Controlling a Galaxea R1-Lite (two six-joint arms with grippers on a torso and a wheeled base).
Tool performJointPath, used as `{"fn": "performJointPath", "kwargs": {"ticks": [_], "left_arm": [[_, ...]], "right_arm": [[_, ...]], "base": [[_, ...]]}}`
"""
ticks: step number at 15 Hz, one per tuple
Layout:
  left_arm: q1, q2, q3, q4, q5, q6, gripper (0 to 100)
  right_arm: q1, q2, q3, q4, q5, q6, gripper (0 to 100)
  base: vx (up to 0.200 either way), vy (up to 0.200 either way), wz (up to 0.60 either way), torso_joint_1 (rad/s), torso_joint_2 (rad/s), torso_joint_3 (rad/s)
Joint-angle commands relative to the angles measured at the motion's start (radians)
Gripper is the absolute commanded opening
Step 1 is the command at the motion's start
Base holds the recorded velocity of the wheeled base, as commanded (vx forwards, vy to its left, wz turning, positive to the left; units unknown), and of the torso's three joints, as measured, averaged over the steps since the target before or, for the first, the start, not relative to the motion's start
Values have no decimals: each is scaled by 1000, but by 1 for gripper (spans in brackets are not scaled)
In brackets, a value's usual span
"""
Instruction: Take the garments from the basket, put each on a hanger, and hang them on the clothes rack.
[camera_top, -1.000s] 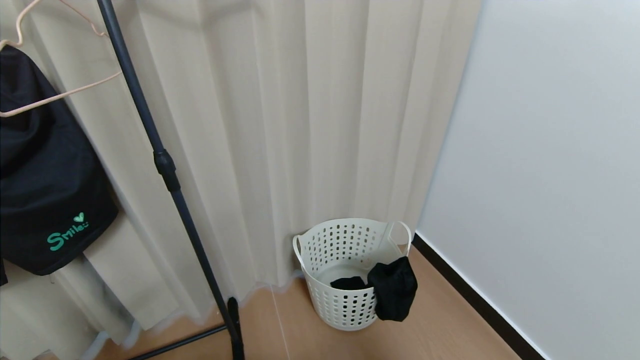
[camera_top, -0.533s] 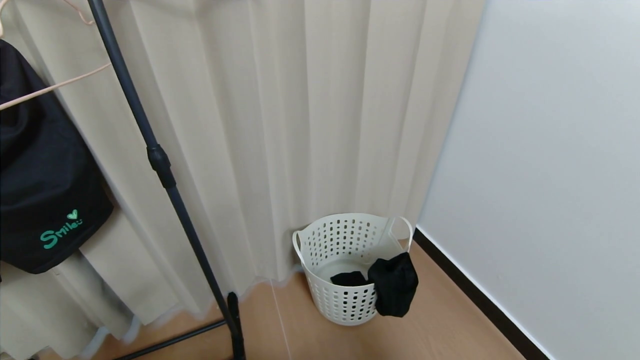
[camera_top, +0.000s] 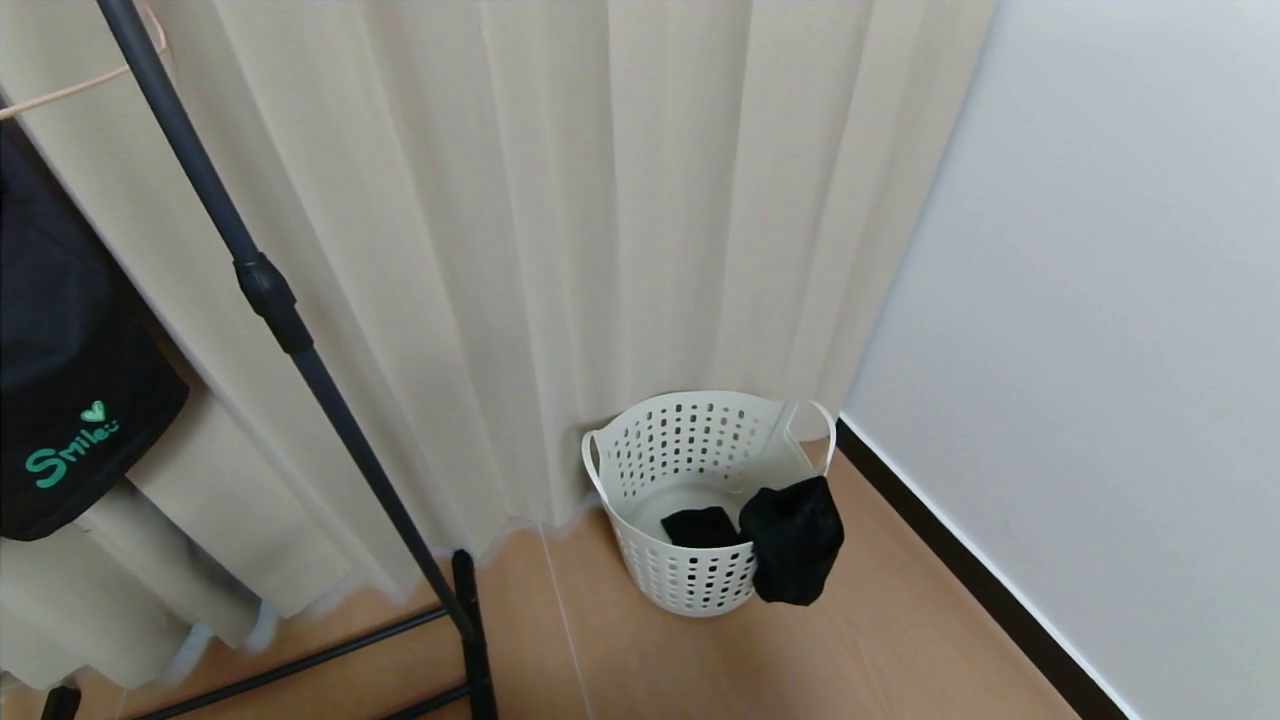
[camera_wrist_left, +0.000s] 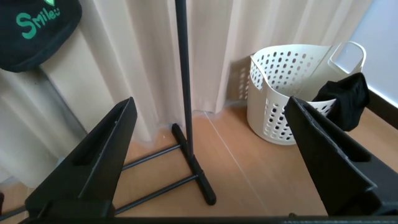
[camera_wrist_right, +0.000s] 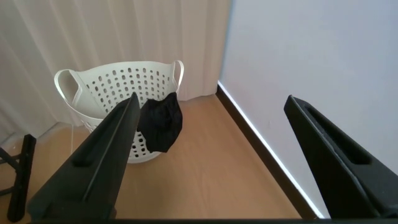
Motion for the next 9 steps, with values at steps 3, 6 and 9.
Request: {"fn": "performJointPath", "kwargs": {"ticks": [3,6,9], "left_arm": [[1,1,0,0,0,0,100],[1,1,0,0,0,0,100],[1,1,0,0,0,0,100]], "right_arm": [[0,1,0,-1,0,0,100],[0,1,0,-1,0,0,100],[0,1,0,-1,0,0,100]], "base": [[0,0,0,1,6,-198],[0,0,0,1,2,-196],[0,0,0,5,4,-199]]}}
